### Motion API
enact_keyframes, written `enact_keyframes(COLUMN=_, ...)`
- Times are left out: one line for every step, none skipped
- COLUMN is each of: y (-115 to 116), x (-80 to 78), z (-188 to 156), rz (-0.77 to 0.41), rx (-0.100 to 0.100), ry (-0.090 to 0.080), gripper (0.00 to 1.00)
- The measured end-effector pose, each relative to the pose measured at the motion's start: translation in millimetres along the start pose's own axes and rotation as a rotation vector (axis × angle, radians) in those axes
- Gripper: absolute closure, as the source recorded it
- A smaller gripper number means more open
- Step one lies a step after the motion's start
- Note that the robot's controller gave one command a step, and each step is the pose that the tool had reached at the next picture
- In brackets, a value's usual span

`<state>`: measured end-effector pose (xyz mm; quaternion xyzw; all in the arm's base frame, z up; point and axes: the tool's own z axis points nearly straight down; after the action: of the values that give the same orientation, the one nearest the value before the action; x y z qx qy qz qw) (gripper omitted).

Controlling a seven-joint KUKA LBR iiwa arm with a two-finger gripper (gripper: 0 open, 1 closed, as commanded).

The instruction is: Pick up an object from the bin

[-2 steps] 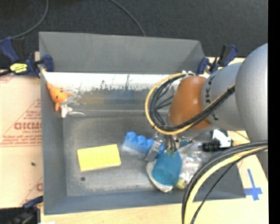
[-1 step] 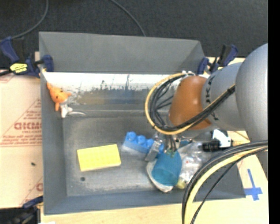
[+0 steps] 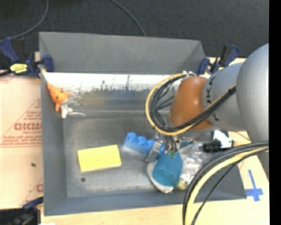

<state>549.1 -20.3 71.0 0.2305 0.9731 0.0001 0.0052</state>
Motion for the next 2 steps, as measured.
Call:
enact_keyframes(y=0.0, x=0.0, z=0.0, rz=0.0, rx=0.0, ry=0.0, gripper=1.0)
enact_keyframes(y=0.0, x=0.0, z=0.0, rz=-0.001, rx=0.0, ry=0.0, gripper=1.0)
